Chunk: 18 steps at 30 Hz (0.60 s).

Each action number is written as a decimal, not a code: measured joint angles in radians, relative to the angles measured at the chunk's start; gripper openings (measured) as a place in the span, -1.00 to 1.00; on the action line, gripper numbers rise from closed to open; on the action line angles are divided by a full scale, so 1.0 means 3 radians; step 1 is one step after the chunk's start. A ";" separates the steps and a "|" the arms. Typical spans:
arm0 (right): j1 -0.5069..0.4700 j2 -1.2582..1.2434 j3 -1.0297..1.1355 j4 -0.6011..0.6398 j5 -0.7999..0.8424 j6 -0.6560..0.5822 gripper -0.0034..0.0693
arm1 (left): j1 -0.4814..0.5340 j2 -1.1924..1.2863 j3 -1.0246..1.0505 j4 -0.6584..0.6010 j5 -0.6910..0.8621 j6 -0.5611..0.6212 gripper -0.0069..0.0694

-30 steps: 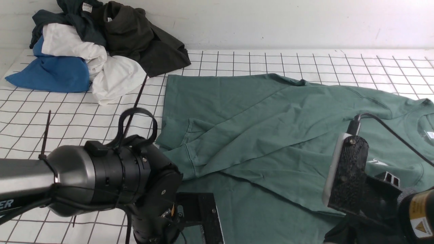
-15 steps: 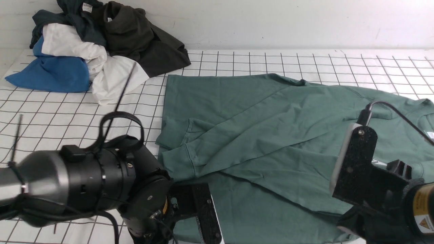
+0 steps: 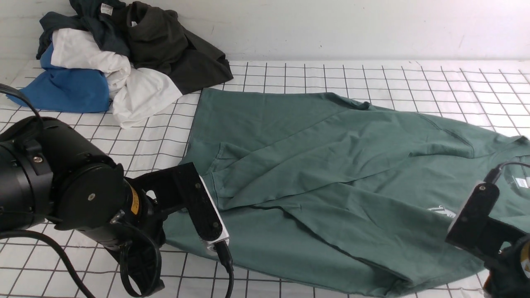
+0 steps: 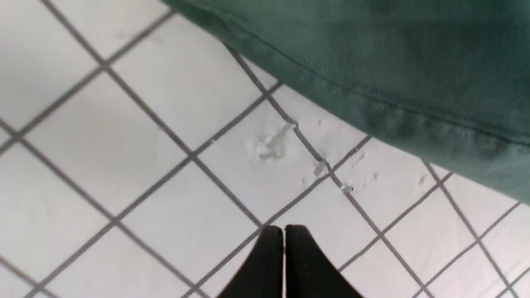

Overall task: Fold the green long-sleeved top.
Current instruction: Use both arms simultaneously to clamp the lower edge of the clothing fabric

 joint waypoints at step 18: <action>0.0000 0.1065 -0.0126 -0.1914 -0.0518 0.1445 -0.41 | 0.0000 -0.0006 0.0000 -0.0105 0.0082 0.0023 -0.81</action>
